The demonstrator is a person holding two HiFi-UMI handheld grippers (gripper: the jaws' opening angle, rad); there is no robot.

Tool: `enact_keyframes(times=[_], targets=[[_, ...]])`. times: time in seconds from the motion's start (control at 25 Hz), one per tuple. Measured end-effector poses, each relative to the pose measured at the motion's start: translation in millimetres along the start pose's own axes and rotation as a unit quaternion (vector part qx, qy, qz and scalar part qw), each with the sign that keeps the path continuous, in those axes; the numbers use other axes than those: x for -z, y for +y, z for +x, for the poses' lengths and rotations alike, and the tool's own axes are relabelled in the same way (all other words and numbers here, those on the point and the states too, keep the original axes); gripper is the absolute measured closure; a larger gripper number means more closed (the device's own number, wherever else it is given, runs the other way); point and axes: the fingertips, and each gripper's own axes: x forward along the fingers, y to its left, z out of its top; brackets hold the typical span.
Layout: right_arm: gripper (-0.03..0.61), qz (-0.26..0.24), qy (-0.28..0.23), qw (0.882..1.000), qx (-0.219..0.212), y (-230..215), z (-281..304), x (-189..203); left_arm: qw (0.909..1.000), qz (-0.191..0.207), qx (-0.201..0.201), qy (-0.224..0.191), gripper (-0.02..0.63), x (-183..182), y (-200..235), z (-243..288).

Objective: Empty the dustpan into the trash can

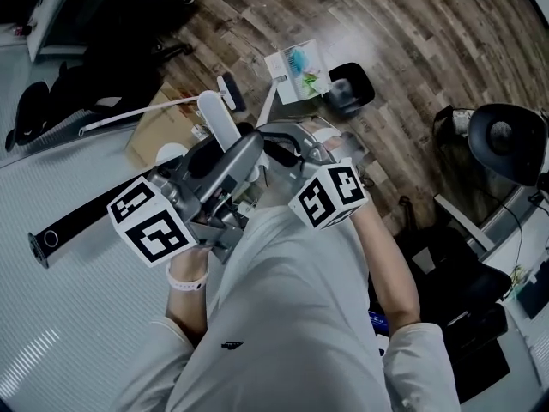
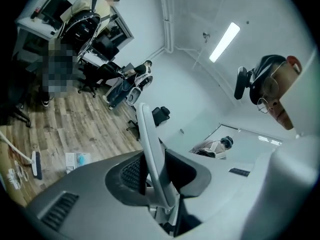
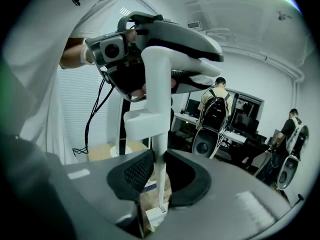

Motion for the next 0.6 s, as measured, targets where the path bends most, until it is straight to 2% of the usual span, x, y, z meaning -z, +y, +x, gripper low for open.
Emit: enact_keyframes(times=[0.6], targets=[[0.492,0.039,-0.001,0.993,0.114,-34,-32,35,0.9939,0.082,0.028,0.068,0.514,18,-21,59]])
